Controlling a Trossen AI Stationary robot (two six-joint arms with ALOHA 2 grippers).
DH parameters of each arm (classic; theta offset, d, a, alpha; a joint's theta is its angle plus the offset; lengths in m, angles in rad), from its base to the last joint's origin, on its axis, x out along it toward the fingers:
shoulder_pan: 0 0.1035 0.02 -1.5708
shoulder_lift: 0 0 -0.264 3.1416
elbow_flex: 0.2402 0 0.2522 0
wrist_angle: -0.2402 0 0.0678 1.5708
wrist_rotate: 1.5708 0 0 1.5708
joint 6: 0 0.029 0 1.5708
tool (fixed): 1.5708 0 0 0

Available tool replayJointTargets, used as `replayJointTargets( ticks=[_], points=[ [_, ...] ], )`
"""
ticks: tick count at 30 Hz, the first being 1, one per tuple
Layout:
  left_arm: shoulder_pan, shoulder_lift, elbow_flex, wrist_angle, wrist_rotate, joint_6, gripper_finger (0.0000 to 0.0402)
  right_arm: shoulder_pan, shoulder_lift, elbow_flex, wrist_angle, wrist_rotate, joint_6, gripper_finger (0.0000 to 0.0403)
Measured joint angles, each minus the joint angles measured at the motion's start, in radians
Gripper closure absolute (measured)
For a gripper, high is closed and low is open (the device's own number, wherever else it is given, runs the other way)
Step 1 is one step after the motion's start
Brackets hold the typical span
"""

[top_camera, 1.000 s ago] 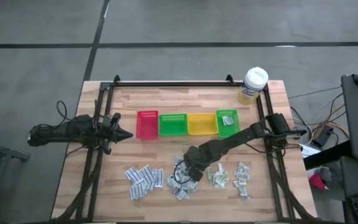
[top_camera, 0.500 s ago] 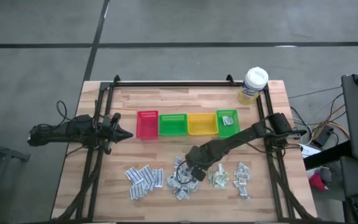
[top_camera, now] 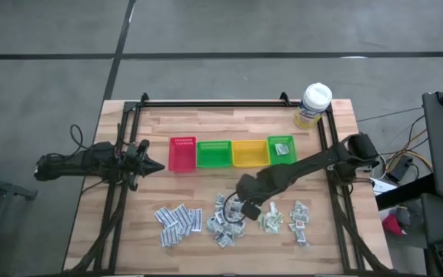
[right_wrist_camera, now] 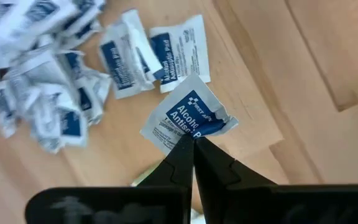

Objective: Pick & Place First Aid Supplies
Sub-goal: Put the blue alcohol pad into the right green bin

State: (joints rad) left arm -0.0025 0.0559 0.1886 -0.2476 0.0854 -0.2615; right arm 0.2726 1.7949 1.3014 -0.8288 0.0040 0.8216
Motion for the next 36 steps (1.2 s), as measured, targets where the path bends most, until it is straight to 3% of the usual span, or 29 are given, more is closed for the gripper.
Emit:
replayJointTargets(
  ticks=[7,13,21,28,36],
  points=[
    [0.000,0.000,0.000,0.000,0.000,0.000,0.0401,0.000,-0.119,0.000,-0.016,0.121,-0.052,0.0394],
    [0.000,0.000,0.000,0.000,0.000,0.000,0.0401,0.000,-0.223,0.001,-0.100,0.328,-0.069,0.0394],
    [0.000,0.000,0.000,-0.001,0.000,0.000,0.0401,0.000,-0.291,0.001,-0.369,0.565,0.093,0.0394],
    [0.000,0.000,0.000,0.000,0.000,0.000,0.0401,0.000,-0.286,0.000,-0.578,0.629,0.307,0.0394],
    [0.000,0.000,0.000,0.000,0.000,0.000,0.0401,-0.036,-0.283,-0.019,-0.631,0.628,0.402,0.0394]
  ],
)
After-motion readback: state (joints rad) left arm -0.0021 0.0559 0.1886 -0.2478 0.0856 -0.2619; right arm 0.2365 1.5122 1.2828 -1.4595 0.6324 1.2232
